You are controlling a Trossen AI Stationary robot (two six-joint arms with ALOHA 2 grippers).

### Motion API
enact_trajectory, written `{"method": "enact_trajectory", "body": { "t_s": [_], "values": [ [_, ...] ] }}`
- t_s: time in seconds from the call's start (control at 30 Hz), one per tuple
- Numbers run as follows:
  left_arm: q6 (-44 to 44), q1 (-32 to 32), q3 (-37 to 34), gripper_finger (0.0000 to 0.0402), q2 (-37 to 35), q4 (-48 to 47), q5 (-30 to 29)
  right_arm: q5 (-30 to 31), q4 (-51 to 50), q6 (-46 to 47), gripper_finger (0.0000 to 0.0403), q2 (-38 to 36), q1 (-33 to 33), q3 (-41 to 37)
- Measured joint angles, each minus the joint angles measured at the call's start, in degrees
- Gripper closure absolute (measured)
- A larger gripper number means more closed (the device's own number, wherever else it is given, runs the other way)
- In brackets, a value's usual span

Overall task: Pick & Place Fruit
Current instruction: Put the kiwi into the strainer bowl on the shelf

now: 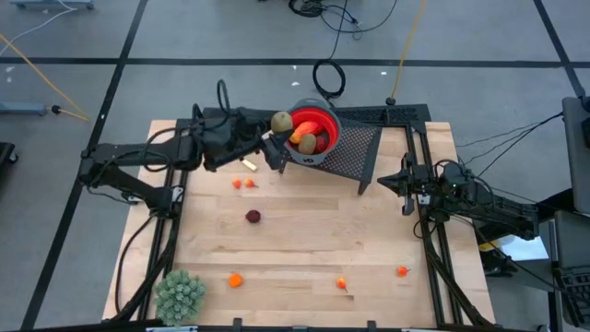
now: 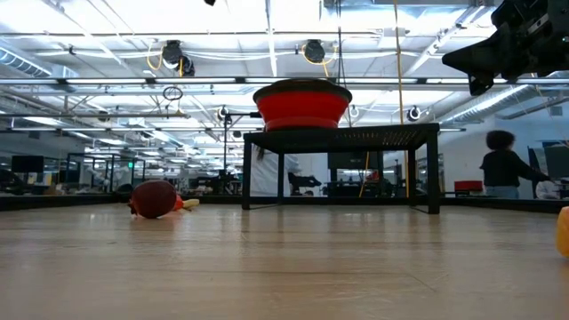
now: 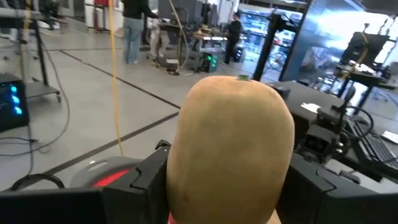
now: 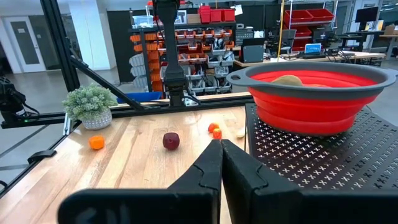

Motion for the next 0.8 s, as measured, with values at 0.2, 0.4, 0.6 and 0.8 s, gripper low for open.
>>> {"method": "enact_trajectory", "body": {
  "t_s": [0.2, 0.4, 0.6, 0.8],
  "values": [
    [0.11, 3.19, 0.09, 0.019, 1.78, -0.01, 6.05, 0.0, 0.0, 0.09, 0.0403, 0.02, 0.0, 0.0],
    [1.52, 5.51, 0.09, 0.019, 4.05, 0.81, 9.09, 0.0, -0.33, 2.65, 0.0403, 0.02, 0.0, 0.0],
    [4.07, 8.0, 0.09, 0.019, 6.31, 3.71, 11.56, -0.01, -0.64, 2.98, 0.0403, 0.04, 0.0, 0.0],
    [7.42, 9.65, 3.88, 0.019, 11.1, 3.56, 14.18, -0.02, -1.05, 2.67, 0.0403, 0.04, 0.0, 0.0]
  ]
}}
